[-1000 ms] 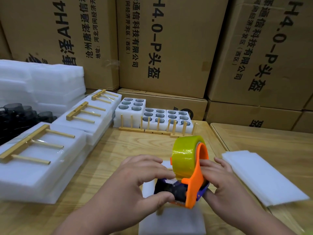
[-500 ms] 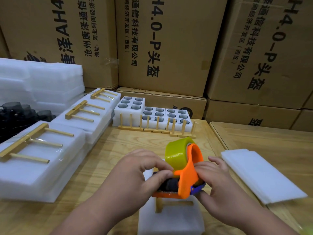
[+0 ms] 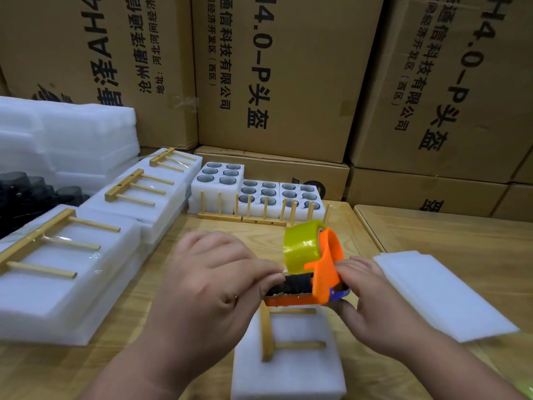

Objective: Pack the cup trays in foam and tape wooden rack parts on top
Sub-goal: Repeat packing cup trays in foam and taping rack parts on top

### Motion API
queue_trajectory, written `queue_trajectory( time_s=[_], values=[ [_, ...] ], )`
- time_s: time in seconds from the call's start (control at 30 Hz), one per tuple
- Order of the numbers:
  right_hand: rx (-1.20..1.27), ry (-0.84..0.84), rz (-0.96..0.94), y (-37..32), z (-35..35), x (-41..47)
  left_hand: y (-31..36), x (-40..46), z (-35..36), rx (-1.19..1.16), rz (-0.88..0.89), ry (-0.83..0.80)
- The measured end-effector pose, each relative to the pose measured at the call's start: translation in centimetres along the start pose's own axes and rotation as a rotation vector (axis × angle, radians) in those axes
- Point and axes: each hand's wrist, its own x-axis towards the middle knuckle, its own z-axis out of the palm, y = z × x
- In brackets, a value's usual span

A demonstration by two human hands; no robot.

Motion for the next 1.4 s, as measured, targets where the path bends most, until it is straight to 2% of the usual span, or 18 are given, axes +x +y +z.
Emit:
queue_trajectory(
  time_s=[0.27,0.37,0.43,0.5,0.57,0.63,0.73,0.87,1.0,1.23,1.4],
  values=[
    [-0.032,-0.001,0.109,2.0,-1.5,-0.3,-0.2,1.3,-3.2,0.008,-0.065,0.149],
    [-0.063,-0.028,0.12,2.5,-2.7,-0.2,-0.8,1.2,-3.8,-0.029,-0.156,0.178],
    [-0.079,-0.08,0.079,2.5,-4.0,0.2,-1.5,0.9,-3.6,-0.114,-0.36,0.21],
    [-0.064,-0.187,0.068,2.0,-5.8,0.9,-2.6,0.2,-3.0,-0.255,-0.648,0.26],
    [-0.052,-0.363,0.131,1.0,-7.8,2.0,-3.9,-0.7,-2.2,-0.36,-0.889,0.268],
    [0.016,-0.473,0.199,-0.3,-9.5,3.1,-5.2,-1.7,-1.5,-0.461,-1.036,0.253],
    [0.128,-0.385,0.254,-2.3,-10.3,4.5,-6.4,-3.3,-0.2,-0.639,-1.196,0.239],
    [-0.098,-0.177,0.324,-3.5,-10.1,6.3,-6.8,-5.7,2.1,-0.794,-1.431,0.21],
    [-0.142,-0.225,0.328,-5.1,-10.5,8.2,-6.1,-8.1,4.5,-0.856,-1.64,0.213],
    [-0.414,-0.353,0.149,-8.1,-10.7,12.6,-4.3,-10.2,7.2,-0.8,-1.766,0.162],
    [-0.556,-0.412,0.043,-10.6,-10.0,15.4,-3.0,-10.3,8.3,-0.703,-1.726,0.125]
  ],
)
